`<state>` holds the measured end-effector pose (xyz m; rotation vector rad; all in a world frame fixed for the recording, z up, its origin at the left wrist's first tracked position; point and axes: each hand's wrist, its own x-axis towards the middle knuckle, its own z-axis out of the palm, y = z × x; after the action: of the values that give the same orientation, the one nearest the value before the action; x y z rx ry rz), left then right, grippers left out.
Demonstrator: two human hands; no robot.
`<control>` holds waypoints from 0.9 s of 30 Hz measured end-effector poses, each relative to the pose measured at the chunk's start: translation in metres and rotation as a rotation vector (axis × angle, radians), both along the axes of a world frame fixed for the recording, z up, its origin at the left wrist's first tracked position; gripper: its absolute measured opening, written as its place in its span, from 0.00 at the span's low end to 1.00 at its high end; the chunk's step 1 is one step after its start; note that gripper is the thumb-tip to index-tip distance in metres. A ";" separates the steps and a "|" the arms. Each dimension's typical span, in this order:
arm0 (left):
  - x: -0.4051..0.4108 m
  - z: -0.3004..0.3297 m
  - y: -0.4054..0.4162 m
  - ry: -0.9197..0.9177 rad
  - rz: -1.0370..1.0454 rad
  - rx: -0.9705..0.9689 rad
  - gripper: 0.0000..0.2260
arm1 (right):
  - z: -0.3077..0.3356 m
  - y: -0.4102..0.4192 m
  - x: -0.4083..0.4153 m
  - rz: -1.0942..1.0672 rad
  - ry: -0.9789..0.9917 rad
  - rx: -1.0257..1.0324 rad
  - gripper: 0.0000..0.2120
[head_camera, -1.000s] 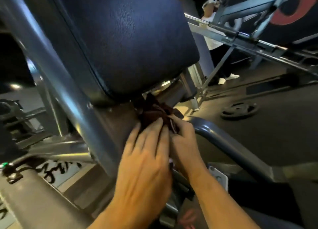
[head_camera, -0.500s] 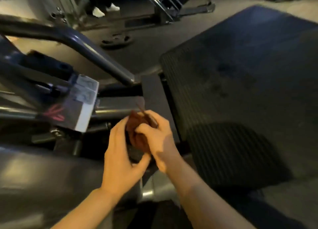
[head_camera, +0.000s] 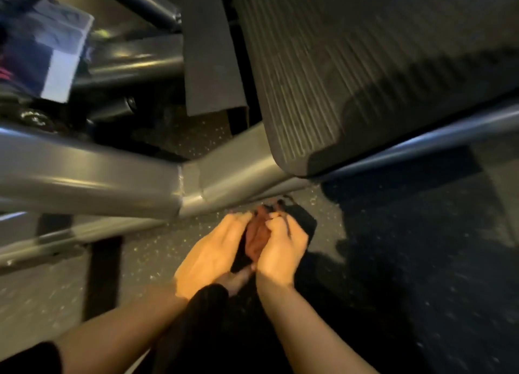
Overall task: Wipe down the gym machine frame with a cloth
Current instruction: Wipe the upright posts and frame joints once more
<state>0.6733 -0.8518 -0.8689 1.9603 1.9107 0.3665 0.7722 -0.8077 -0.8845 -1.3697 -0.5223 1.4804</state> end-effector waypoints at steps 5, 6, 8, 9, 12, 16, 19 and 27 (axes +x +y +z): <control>0.015 0.017 0.040 0.257 -0.275 0.133 0.24 | 0.006 0.056 0.035 -0.348 0.326 -0.046 0.08; 0.016 0.021 0.049 0.283 -0.321 0.138 0.22 | 0.011 0.065 0.036 -0.326 0.421 -0.061 0.11; 0.015 0.028 0.062 0.347 -0.423 0.106 0.18 | 0.016 0.070 0.030 -0.229 0.471 -0.110 0.15; 0.018 0.030 0.069 0.375 -0.476 0.082 0.16 | 0.015 0.070 0.031 -0.201 0.463 -0.138 0.16; 0.027 0.038 0.082 0.419 -0.526 0.004 0.13 | 0.016 0.073 0.043 -0.122 0.326 -0.114 0.17; 0.057 0.034 0.091 0.479 -0.513 -0.025 0.28 | 0.018 0.097 0.068 -0.128 0.153 -0.053 0.23; 0.079 0.027 0.094 0.423 -0.450 -0.008 0.35 | 0.015 0.100 0.080 -0.060 0.097 -0.029 0.24; 0.103 0.017 0.110 0.433 -0.332 -0.049 0.44 | 0.013 0.126 0.119 -0.014 -0.398 0.299 0.19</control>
<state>0.7761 -0.7423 -0.8520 2.4176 1.7501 -0.2131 0.8916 -0.6815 -0.8715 -1.4238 -0.9434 1.0652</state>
